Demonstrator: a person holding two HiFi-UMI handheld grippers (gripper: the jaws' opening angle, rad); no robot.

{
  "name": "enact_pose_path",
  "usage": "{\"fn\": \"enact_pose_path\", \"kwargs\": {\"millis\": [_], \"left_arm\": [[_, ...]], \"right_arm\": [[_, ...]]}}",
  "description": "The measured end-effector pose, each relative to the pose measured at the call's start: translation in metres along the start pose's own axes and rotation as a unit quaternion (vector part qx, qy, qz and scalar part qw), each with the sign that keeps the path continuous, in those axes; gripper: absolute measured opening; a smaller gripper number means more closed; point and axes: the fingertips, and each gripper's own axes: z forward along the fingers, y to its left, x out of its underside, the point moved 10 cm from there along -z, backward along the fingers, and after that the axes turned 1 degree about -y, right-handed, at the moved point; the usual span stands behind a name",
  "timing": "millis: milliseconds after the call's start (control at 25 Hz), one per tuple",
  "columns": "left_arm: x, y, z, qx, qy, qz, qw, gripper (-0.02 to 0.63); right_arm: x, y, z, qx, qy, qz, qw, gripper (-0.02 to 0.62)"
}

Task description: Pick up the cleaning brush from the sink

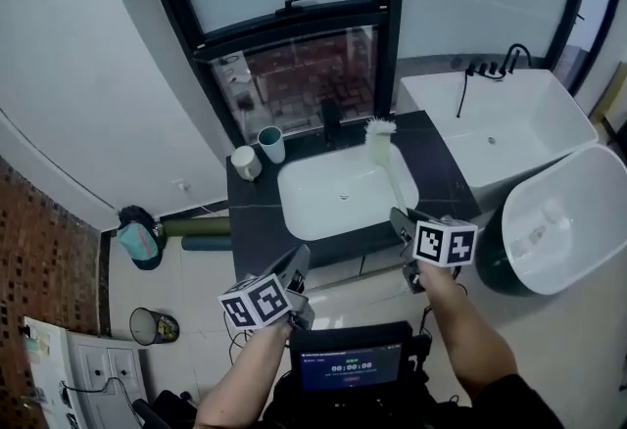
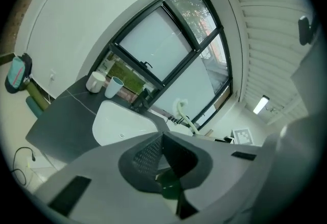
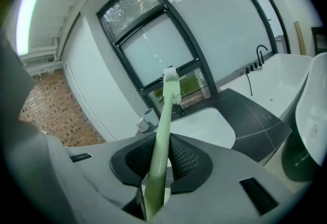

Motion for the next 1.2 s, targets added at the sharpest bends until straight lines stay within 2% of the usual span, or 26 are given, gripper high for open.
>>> {"fn": "enact_pose_path", "kwargs": {"millis": [160,280,400,640,720,920,1080,1200], "left_arm": [[0.013,-0.013,-0.026,0.009,0.003,0.023,0.9997,0.0],[0.018,-0.018,-0.045,-0.018,-0.015,0.099,0.9948,0.0],[0.017,-0.023,-0.06,-0.042,-0.052,0.175,0.9823,0.0],[0.011,-0.062,-0.089,-0.092,-0.14,0.27,0.9481,0.0],[0.01,-0.075,-0.094,-0.104,-0.163,0.282,0.9399,0.0],[0.021,-0.111,-0.09,-0.121,-0.191,0.254,0.9403,0.0],[0.038,-0.147,-0.081,-0.131,-0.209,0.268,0.9314,0.0],[0.048,-0.167,-0.072,-0.132,-0.215,0.27,0.9293,0.0]], "right_arm": [[-0.006,0.017,-0.034,0.0,-0.029,-0.04,0.999,0.037],[-0.003,0.032,-0.058,0.008,-0.053,-0.069,0.996,0.037],[0.001,0.049,-0.078,0.002,-0.073,-0.094,0.993,0.037],[-0.004,0.067,-0.124,-0.031,-0.115,-0.149,0.982,0.037],[-0.009,0.066,-0.14,-0.045,-0.132,-0.173,0.975,0.038],[-0.016,0.044,-0.184,-0.074,-0.162,-0.216,0.96,0.038],[-0.025,0.018,-0.218,-0.087,-0.182,-0.239,0.95,0.038],[-0.029,0.004,-0.233,-0.097,-0.2,-0.258,0.94,0.038]]}}
